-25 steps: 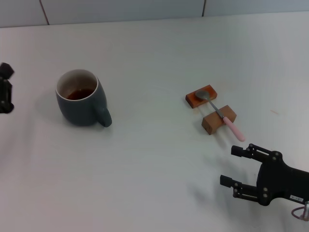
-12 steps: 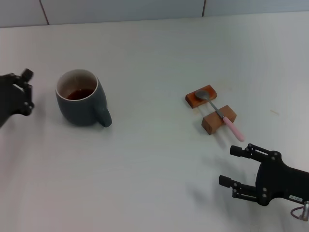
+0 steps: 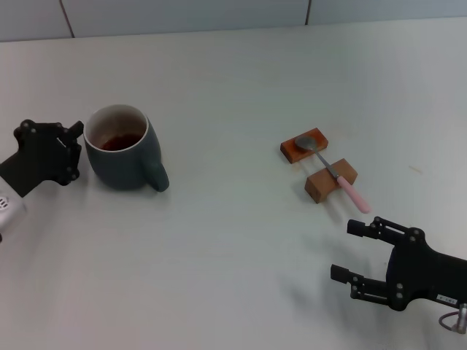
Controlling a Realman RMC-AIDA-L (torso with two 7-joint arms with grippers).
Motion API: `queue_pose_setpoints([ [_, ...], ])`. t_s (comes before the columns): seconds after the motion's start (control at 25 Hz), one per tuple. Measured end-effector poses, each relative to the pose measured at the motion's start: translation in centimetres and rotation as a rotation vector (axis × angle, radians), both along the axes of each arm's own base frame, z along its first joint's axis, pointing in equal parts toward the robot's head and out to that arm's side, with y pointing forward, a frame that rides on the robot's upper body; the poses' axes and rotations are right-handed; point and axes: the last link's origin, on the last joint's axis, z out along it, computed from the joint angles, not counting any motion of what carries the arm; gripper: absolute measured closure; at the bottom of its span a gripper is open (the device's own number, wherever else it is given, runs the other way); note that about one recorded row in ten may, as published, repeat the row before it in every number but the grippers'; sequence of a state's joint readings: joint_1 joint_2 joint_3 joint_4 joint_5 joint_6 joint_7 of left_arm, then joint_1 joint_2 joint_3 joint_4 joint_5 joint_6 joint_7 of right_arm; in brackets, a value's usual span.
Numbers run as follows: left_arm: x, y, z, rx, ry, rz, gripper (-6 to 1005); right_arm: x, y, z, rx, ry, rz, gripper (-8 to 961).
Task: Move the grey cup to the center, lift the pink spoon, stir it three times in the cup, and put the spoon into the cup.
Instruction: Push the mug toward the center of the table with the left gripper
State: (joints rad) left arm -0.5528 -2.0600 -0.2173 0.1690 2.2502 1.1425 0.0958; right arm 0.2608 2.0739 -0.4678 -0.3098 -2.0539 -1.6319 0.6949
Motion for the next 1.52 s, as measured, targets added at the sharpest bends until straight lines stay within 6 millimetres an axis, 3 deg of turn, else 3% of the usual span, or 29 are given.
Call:
queue_pose_setpoints([
  [0.6,1.8,0.1,-2.0,-0.122,0.053,-0.105,986,0.0,0.0,0.0,-0.002,0.001,0.002,176],
  [1.24,5.6,-1.7,-6.9,-0.221,-0.101,-0.143,981,-0.1,0.0,0.0,-0.002,0.001,0.003,177],
  [1.52,6.7,-2.1,-7.9,-0.243,-0.146,-0.139,979,-0.1,0.0,0.0,-0.002,0.001,0.003,176],
])
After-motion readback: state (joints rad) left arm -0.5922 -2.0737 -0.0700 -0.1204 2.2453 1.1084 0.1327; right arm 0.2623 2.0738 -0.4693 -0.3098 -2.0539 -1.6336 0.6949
